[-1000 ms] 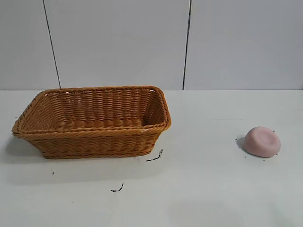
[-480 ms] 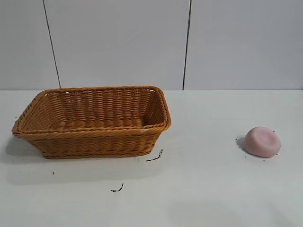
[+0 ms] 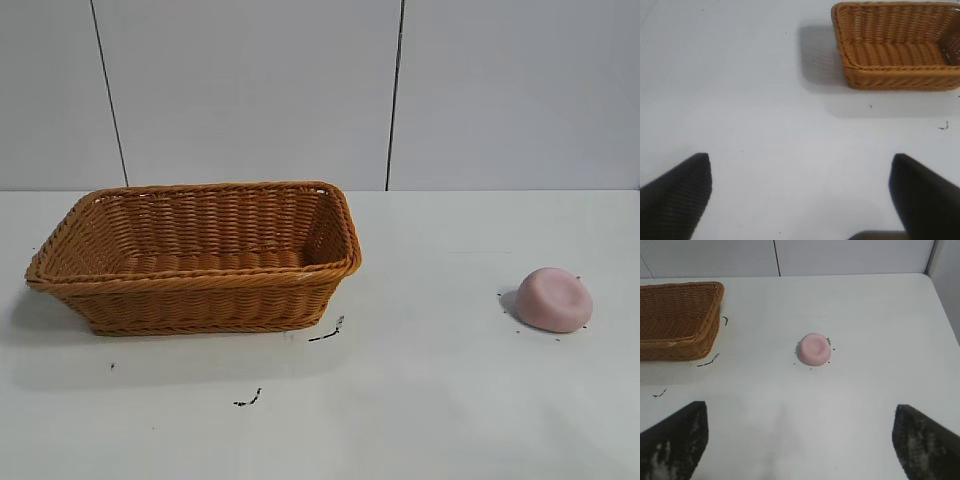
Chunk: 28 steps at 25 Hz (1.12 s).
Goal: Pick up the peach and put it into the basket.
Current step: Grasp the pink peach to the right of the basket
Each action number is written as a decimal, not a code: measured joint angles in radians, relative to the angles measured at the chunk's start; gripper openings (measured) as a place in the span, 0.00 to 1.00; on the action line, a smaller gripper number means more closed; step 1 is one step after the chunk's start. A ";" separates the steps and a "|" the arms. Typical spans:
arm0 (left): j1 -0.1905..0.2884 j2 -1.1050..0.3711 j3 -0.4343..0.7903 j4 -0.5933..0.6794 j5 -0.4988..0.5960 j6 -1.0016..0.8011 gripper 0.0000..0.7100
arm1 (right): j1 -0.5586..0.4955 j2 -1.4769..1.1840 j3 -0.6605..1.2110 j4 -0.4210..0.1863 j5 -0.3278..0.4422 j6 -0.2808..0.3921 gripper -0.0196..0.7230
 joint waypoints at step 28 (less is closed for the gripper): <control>0.000 0.000 0.000 0.000 0.000 0.000 0.98 | 0.016 1.230 -0.513 -0.023 -0.099 -0.050 0.96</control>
